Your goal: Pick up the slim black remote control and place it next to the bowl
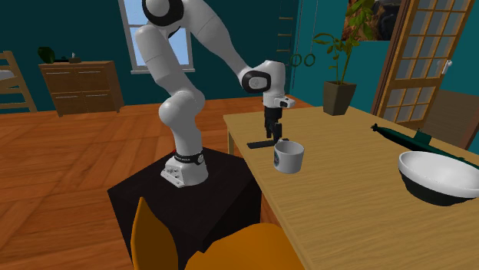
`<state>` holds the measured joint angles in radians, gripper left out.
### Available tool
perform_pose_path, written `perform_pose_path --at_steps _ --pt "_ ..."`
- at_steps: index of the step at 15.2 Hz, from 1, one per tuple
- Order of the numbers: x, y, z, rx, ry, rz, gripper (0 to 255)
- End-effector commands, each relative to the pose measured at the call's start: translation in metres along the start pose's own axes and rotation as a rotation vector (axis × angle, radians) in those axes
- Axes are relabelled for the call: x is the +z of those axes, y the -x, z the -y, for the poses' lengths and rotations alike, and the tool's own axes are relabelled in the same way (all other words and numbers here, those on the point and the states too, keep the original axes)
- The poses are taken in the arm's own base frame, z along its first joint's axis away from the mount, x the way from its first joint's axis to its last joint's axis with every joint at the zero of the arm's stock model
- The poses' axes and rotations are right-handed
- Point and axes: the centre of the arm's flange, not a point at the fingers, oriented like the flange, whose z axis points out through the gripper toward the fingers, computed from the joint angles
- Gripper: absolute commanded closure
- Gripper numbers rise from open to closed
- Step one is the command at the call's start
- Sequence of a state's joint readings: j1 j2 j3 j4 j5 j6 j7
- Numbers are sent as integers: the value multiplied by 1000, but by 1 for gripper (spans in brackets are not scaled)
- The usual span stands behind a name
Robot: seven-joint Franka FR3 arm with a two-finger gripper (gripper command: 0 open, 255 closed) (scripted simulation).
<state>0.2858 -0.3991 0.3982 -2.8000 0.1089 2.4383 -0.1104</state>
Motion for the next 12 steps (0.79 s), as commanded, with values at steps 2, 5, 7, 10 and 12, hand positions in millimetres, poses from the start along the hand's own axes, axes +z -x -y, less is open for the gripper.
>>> perform_pose_path --at_steps 2,5,7,10,12 --pt "0 0 0 0 0 0 255" --pt "-1 -1 0 0 0 0 255" --pt "0 -1 0 0 0 0 255" --pt "0 0 0 0 0 0 255" --pt "-10 0 -1 0 0 0 255"
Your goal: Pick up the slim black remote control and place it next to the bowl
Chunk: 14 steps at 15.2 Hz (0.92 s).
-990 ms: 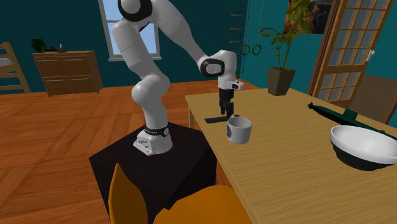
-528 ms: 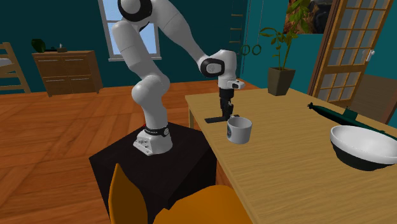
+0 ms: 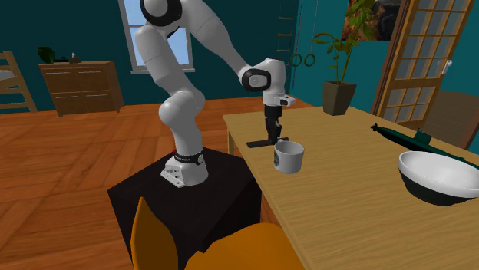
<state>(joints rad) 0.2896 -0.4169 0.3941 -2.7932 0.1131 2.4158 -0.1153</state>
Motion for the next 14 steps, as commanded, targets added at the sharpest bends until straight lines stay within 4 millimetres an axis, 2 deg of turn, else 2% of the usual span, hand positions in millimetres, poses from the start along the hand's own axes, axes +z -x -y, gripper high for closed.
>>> perform_pose_path --at_steps 1,14 --pt "-9 0 -1 1 0 2 255" --pt "-77 -1 -7 1 0 2 255"
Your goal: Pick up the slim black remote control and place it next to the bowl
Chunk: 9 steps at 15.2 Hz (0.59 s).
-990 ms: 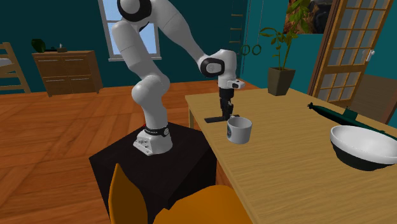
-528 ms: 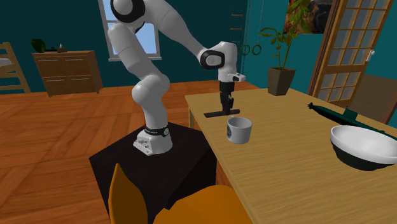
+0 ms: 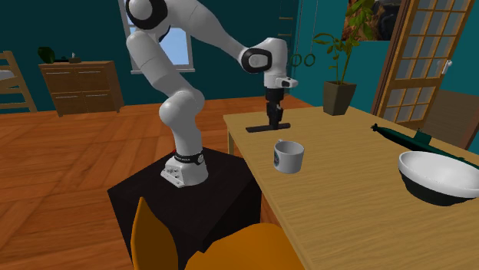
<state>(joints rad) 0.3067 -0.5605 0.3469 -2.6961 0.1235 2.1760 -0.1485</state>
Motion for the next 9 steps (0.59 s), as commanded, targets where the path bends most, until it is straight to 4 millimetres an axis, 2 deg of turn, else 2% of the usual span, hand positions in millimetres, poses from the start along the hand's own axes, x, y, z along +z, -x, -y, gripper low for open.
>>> perform_pose_path --at_steps 1,9 --pt "-11 0 0 0 0 0 255" --pt "-53 0 -4 0 0 0 255"
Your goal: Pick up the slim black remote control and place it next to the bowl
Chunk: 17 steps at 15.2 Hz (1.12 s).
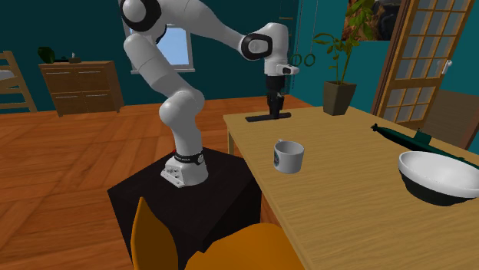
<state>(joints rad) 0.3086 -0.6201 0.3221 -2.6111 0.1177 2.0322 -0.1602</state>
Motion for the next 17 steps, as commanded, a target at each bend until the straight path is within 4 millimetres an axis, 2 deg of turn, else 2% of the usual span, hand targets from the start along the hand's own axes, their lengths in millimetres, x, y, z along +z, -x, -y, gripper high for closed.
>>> perform_pose_path --at_steps 1,7,17 --pt "-10 -1 -1 0 0 0 255" --pt "-41 -1 -3 0 0 0 255" --pt "-32 -99 -92 0 0 0 255"
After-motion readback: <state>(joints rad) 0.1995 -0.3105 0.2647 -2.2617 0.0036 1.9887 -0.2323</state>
